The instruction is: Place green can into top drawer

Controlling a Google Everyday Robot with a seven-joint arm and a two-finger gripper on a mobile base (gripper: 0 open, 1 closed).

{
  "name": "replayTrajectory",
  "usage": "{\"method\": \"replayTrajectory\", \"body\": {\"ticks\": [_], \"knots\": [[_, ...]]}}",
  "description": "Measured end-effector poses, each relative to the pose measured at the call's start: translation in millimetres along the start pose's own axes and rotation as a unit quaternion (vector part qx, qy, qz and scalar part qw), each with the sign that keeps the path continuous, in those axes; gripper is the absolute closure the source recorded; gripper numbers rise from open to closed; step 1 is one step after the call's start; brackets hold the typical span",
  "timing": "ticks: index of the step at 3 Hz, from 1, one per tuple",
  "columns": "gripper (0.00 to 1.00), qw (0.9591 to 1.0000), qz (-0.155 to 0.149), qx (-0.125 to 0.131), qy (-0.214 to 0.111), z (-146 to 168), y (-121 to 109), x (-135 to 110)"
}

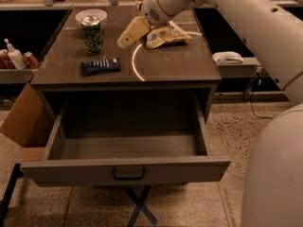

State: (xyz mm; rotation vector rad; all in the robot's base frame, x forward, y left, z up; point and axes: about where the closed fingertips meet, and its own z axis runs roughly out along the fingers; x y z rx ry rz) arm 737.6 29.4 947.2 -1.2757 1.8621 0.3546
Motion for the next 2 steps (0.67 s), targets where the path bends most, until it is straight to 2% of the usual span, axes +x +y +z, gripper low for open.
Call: {"method": "replayTrajectory", "body": {"ticks": [2], "knots": [[0.00,0.9987,0.000,-0.009,-0.050,73.3,-4.3,-26.9]]}}
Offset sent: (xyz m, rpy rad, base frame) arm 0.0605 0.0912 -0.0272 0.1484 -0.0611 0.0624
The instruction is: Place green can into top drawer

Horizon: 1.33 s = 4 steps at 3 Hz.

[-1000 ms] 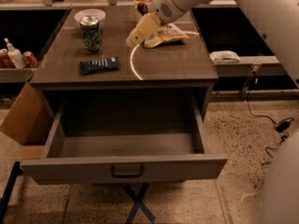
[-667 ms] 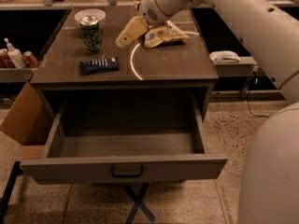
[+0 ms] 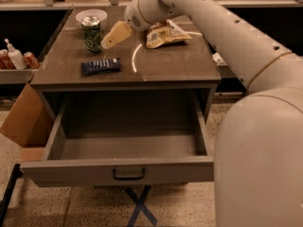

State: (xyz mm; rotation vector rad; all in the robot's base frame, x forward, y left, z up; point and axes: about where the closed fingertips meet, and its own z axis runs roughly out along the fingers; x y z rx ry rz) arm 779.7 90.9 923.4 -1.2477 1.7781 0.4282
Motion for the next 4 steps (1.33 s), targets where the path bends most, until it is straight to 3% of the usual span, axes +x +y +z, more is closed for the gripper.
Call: {"method": "replayTrajectory", "body": {"ticks": [1,4], "knots": [[0.00,0.9997,-0.001,-0.005,-0.025,33.2,2.8,-13.2],[0.00,0.9985,0.007,-0.006,-0.055,75.1,2.7,-38.0]]}}
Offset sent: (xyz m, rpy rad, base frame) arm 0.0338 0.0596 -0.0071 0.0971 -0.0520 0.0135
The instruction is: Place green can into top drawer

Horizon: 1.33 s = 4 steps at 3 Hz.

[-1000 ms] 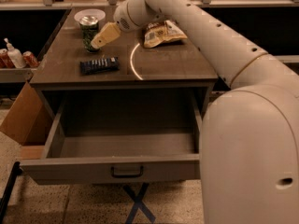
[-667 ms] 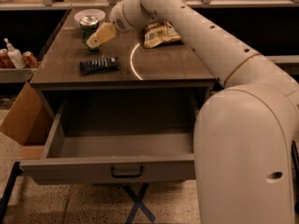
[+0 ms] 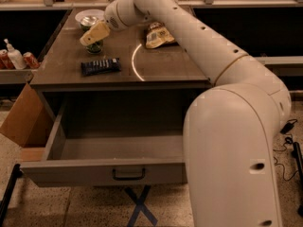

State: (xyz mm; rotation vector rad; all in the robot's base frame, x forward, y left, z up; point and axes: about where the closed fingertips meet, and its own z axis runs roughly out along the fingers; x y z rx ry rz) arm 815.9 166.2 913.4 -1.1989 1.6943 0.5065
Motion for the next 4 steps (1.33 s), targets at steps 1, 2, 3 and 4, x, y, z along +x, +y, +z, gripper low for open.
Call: {"method": "replayTrajectory", "body": {"ticks": [1,2,3,4], "knots": [[0.16,0.9999,0.007,-0.007,-0.003,13.9,3.0,-6.2],[0.40,0.9999,0.011,-0.013,-0.003,23.2,6.2,-8.5],[0.63,0.9997,0.008,-0.022,-0.007,31.0,11.9,-13.4],[0.86,0.9996,-0.002,-0.015,-0.025,11.9,15.6,-23.1]]}}
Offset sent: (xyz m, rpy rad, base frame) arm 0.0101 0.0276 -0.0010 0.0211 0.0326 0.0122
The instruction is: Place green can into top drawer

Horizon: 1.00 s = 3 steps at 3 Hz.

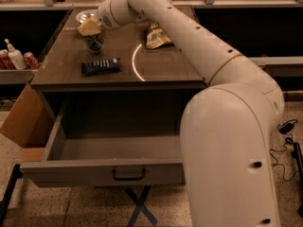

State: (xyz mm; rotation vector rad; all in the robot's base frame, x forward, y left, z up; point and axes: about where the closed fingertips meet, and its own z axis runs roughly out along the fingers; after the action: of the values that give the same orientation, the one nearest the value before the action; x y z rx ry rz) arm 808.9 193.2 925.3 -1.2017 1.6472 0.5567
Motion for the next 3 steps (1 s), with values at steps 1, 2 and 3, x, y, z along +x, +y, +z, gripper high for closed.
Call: {"method": "replayTrajectory", "body": {"ticks": [1,2,3], "knots": [[1.00,0.9995,-0.013,-0.001,-0.028,-31.2,10.0,-10.2],[1.00,0.9976,-0.033,-0.030,-0.052,-56.8,24.0,-16.4],[1.00,0.9967,-0.042,-0.051,-0.048,-58.8,35.1,-12.5]]}}
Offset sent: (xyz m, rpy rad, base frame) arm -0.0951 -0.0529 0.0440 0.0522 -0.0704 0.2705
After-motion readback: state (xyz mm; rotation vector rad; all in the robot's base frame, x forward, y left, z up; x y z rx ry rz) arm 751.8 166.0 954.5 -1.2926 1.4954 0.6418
